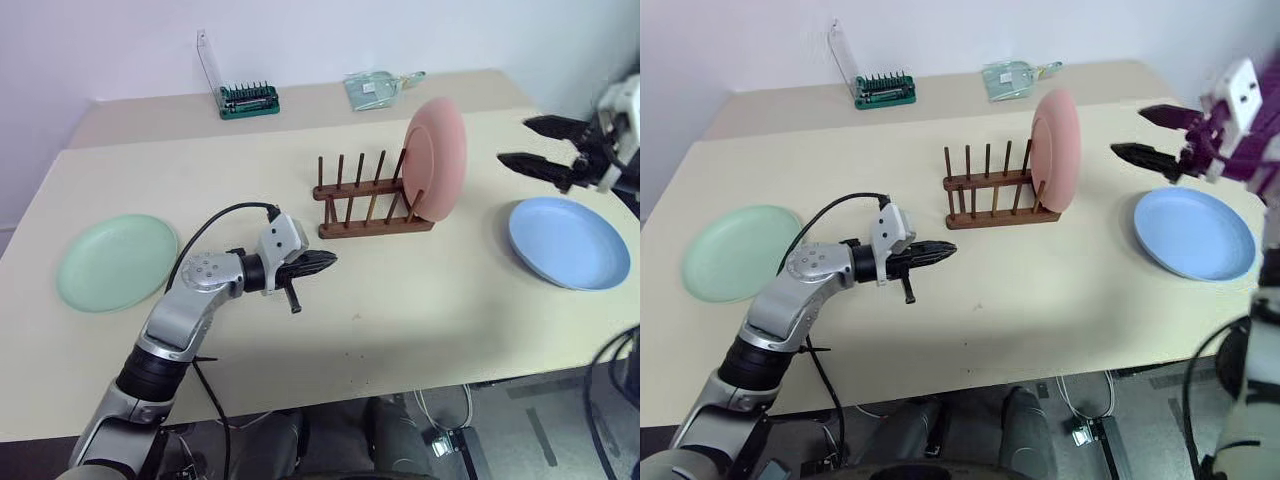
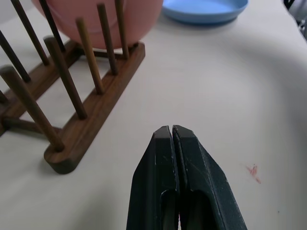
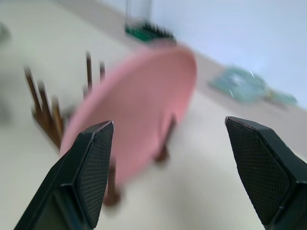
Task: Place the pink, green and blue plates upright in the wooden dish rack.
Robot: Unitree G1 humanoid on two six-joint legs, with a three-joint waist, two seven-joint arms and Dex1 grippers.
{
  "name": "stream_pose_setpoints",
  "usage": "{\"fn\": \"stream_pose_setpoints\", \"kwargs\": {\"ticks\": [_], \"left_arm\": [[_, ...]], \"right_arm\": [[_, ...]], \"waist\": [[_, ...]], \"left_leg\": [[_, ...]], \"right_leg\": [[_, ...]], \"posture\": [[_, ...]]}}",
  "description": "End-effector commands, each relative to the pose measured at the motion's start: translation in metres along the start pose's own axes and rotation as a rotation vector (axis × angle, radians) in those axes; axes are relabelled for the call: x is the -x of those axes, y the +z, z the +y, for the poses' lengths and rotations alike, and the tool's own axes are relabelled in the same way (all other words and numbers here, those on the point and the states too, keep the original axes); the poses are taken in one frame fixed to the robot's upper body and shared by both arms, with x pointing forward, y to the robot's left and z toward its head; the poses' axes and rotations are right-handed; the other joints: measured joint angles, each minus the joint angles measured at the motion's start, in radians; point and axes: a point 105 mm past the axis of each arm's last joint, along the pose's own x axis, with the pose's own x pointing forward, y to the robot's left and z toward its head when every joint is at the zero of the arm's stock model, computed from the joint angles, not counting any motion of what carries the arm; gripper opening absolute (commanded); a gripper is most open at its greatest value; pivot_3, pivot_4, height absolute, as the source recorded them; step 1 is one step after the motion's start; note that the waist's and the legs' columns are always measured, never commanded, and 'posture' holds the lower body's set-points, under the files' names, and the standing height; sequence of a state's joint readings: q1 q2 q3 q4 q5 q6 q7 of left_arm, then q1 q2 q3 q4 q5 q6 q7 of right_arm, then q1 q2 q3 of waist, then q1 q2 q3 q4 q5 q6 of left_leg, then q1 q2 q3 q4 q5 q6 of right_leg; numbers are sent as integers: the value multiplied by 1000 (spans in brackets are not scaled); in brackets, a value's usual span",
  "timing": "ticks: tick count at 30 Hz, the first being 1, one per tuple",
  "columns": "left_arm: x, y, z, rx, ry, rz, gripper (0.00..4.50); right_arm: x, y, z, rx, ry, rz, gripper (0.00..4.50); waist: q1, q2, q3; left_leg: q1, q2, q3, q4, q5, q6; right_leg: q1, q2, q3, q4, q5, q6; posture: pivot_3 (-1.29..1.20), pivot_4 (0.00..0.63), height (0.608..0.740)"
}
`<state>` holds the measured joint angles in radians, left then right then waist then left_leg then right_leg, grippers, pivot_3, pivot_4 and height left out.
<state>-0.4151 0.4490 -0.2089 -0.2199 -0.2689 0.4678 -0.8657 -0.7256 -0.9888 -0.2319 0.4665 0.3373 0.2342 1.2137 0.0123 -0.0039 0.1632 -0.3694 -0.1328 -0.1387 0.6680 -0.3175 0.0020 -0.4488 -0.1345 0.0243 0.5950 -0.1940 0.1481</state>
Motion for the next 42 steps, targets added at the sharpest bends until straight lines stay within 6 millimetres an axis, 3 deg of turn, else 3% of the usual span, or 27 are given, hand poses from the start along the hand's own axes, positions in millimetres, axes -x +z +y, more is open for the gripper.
{"fn": "stream_pose_setpoints", "kwargs": {"ticks": [1,3,4,6,7,9,11,12,14,16,18,20,22,24,31,34,38,40,42], "left_arm": [[8,13,4,-8,22,-49,0],[17,14,8,43,39,-59,0],[27,16,16,78,82,-73,262],[55,19,36,103,210,-92,894],[70,20,46,98,292,-89,1416],[103,20,70,67,497,-77,2415],[131,20,88,53,679,-75,3427],[157,14,105,47,860,-32,3867],[216,-6,127,121,1212,56,3867],[257,-20,127,182,1432,115,3867],[278,-26,124,205,1554,147,3867],[311,-43,114,313,1756,197,3867],[328,-63,99,449,1880,261,3867],[326,-77,89,592,1911,245,3867],[292,-111,76,843,1799,304,3867],[277,-119,76,958,1767,235,3014],[266,-117,83,973,1746,216,962],[255,-105,96,896,1695,211,48],[234,-73,117,713,1595,120,48]], "right_arm": [[22,29,21,86,8,-23,3771],[21,28,53,95,102,9,3771],[14,31,74,68,165,-2,3815],[-3,32,128,21,344,-1,4352],[-12,31,150,19,408,5,4500],[-30,29,177,56,461,4,4500],[-44,29,188,81,458,-14,4500],[-55,29,192,86,452,-34,4500],[-74,28,197,75,444,-60,4500],[-86,24,200,71,454,-61,4500],[-93,20,203,78,469,-57,4500],[-99,15,205,93,492,-49,4500],[-102,10,206,116,512,-41,4500],[-104,8,205,132,516,-41,4500],[-106,8,204,149,522,-50,4500],[-104,8,204,150,511,-52,4500],[-102,5,203,160,487,-41,4500],[-101,5,201,172,465,-38,4500],[-101,6,198,177,442,-41,4500]], "waist": [[-2,1,0],[-4,3,-1],[-7,3,-2],[-17,4,-2],[-23,3,-2],[-25,3,-2],[-18,3,-2],[-11,1,-1],[-3,-1,-2],[0,-2,-2],[3,-3,-2],[7,-4,-2],[4,-5,-3],[3,-5,-3],[0,-6,-3],[2,-6,-3],[3,-6,-3],[7,-6,-3],[7,-6,-3]], "left_leg": [[0,0,0,0,0,0],[0,1,2,0,0,0],[0,1,2,0,0,-1],[0,3,3,0,1,-1],[1,4,2,0,1,-2],[1,5,2,0,1,-3],[1,4,2,0,1,-3],[0,3,2,1,1,-2],[0,3,3,2,0,-2],[1,3,2,2,1,-2],[0,3,2,1,1,-2],[-1,2,0,2,0,-2],[-1,2,0,2,0,-2],[-1,2,0,3,1,-2],[-2,3,-2,9,-2,-5],[-2,4,-2,11,-3,-5],[-2,4,-2,11,-3,-5],[-2,4,-3,12,-3,-5],[-1,4,-3,13,-3,-5]], "right_leg": [[-1,0,0,0,0,0],[-3,0,1,1,0,0],[-3,0,1,2,0,0],[-3,1,1,2,1,-2],[-3,2,1,2,1,-2],[-3,3,1,2,1,-2],[-3,3,1,2,1,-2],[-2,2,1,1,2,-2],[-2,1,0,1,2,-3],[-2,2,0,1,2,-3],[-2,2,0,1,2,-3],[-2,1,-1,1,2,-3],[-2,2,-2,1,2,-3],[-2,2,-2,1,2,-3],[-1,3,-4,3,2,-3],[-1,4,-4,3,2,-3],[0,4,-4,3,2,-3],[0,4,-5,4,2,-3],[2,4,-5,3,2,-3]], "posture": [[0,150,740],[0,150,740],[0,150,740],[0,150,740],[0,150,740],[0,150,740],[0,150,740],[0,150,740],[0,150,740],[0,150,740],[0,150,740],[0,150,740],[0,150,740],[0,150,740],[0,150,740],[0,150,740],[0,150,740],[0,150,740],[0,150,740]]}}
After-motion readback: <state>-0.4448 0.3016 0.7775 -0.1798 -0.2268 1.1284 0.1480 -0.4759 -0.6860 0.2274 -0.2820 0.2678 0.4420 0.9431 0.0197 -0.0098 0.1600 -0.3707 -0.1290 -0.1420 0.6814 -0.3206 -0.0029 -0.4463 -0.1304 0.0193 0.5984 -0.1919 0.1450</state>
